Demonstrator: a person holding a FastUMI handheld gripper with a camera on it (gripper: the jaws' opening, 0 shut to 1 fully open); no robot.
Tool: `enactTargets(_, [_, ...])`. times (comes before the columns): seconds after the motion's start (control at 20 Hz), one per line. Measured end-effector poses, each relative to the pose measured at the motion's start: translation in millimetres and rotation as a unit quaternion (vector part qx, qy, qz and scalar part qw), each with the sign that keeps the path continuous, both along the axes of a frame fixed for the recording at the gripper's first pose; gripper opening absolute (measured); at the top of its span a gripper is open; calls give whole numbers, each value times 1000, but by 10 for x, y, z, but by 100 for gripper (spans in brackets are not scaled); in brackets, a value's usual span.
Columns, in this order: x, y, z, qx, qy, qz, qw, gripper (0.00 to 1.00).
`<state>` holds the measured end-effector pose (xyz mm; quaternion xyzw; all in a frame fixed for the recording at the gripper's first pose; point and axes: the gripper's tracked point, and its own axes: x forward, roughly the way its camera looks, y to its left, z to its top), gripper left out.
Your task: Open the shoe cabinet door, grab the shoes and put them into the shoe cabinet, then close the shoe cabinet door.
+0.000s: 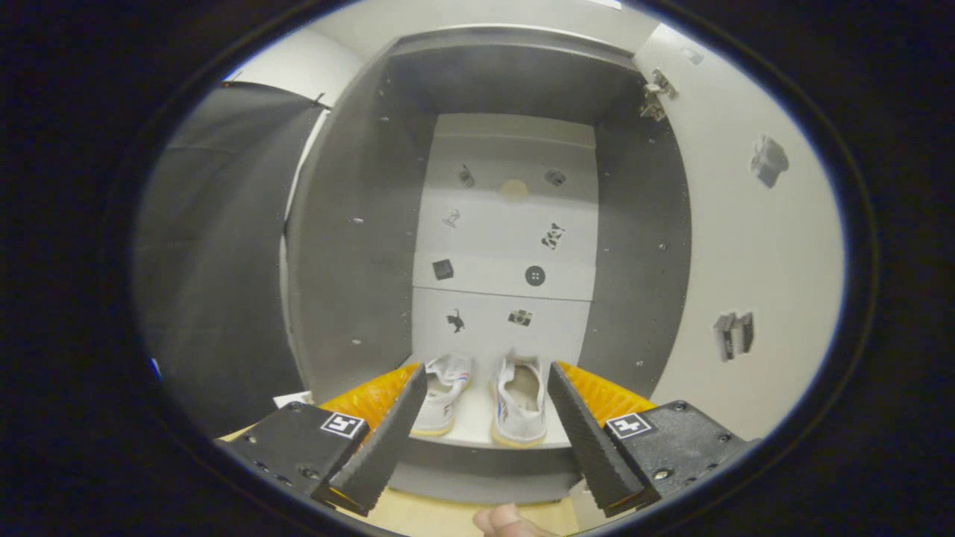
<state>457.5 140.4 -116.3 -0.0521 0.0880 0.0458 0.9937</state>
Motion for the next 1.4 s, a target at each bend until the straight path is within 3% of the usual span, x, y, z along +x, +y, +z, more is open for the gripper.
enactTargets(0.55, [-1767,-62,898,-41,-84,-54,994,100])
enactTargets(0.75, [-2190,-493,1049,0,-84,-86,993,100])
enactTargets(1.25, [-3256,-1511,1164,62,-64,-90,992,100])
enactTargets(1.4, [-3480,-1946,1168,58,-62,-108,991,100])
